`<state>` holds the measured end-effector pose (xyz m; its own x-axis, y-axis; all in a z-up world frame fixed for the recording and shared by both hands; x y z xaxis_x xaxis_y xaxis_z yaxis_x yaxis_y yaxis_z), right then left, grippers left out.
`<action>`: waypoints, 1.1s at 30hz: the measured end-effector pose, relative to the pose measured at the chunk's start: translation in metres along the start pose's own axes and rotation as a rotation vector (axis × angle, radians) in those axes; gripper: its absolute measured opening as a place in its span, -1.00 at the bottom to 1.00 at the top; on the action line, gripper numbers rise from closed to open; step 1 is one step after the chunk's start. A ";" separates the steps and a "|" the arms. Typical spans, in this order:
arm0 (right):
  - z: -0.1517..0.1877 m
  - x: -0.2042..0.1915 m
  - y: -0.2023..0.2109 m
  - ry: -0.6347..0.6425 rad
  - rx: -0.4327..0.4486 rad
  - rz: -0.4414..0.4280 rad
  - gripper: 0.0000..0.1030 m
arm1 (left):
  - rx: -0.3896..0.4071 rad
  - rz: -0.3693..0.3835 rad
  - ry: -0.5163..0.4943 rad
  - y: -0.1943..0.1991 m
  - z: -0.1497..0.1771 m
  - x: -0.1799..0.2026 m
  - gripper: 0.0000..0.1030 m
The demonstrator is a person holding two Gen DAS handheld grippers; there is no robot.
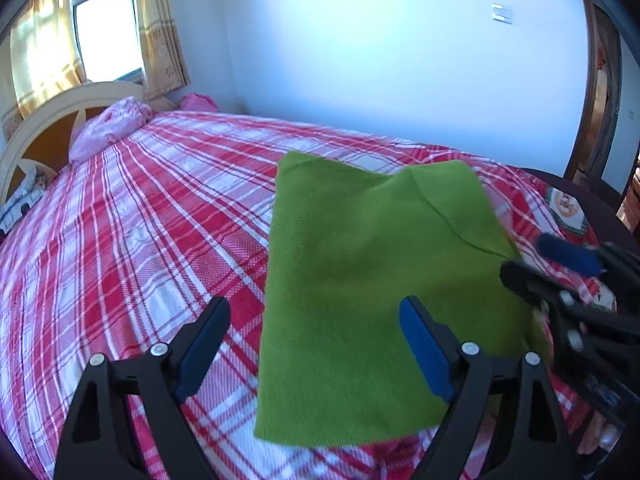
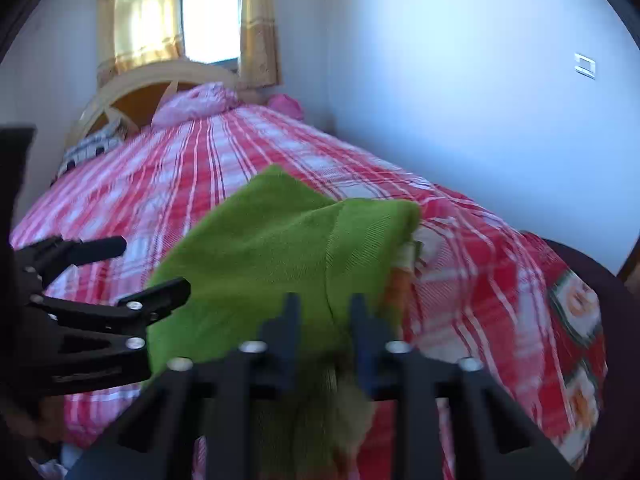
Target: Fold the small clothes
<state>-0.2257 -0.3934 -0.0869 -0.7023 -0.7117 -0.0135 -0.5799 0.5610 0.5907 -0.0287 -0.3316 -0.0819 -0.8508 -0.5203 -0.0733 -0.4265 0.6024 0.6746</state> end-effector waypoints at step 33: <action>0.032 -0.009 0.200 -0.031 0.278 0.075 0.41 | 0.357 -0.041 0.072 0.176 0.042 0.016 1.00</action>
<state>-0.3481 -0.2609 0.0056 -0.7573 -0.6530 -0.0054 -0.6139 0.7091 0.3468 -0.1301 -0.2085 0.0047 -0.8125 -0.5820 -0.0344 -0.5508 0.7469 0.3725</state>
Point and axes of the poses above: each gripper's, at about its wrist camera, not at the fingertips, and y roughly against the way its jaws point, x to its right, z to its underside, the point moved 2 cm from there along -y, roughly the way its jaws point, and after that the axes turned 3 degrees about z, right-handed, at the moved point
